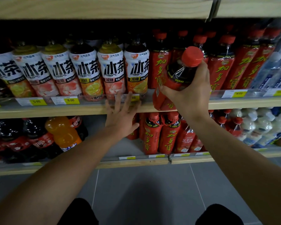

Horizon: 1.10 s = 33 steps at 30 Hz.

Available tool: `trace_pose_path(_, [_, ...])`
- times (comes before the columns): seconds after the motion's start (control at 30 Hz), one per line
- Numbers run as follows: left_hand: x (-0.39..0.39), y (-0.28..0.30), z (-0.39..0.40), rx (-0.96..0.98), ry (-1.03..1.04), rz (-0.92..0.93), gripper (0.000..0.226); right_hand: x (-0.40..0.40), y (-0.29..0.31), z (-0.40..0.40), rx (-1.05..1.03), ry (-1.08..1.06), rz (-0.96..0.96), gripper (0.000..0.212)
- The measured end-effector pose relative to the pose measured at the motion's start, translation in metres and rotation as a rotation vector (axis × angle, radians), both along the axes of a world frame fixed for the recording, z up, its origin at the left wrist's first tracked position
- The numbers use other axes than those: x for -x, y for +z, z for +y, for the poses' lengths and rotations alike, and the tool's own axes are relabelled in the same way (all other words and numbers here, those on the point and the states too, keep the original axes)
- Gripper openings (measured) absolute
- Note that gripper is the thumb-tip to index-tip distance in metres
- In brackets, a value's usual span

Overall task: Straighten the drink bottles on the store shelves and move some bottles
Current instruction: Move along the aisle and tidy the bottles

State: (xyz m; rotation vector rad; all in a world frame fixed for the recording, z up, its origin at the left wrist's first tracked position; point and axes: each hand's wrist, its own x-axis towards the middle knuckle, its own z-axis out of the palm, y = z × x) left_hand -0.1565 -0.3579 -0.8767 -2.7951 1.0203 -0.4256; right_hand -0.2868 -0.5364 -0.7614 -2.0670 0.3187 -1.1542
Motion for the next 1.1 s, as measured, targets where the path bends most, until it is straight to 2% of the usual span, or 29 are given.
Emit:
trace_pose_path(0.37, [-0.007,-0.001,0.004,-0.041,-0.042,0.038,0.101,-0.046,0.021,0.004,0.090,-0.047,-0.072,0.102])
trace_pose_path(0.73, [-0.008,0.002,0.004,-0.042,-0.037,0.086,0.106,-0.089,0.013,-0.007,0.011,-0.017,0.046,0.105])
trace_pose_path(1.1, [-0.008,0.004,0.003,-0.041,-0.035,0.103,0.106,-0.115,0.014,-0.018,-0.011,-0.008,0.253,0.105])
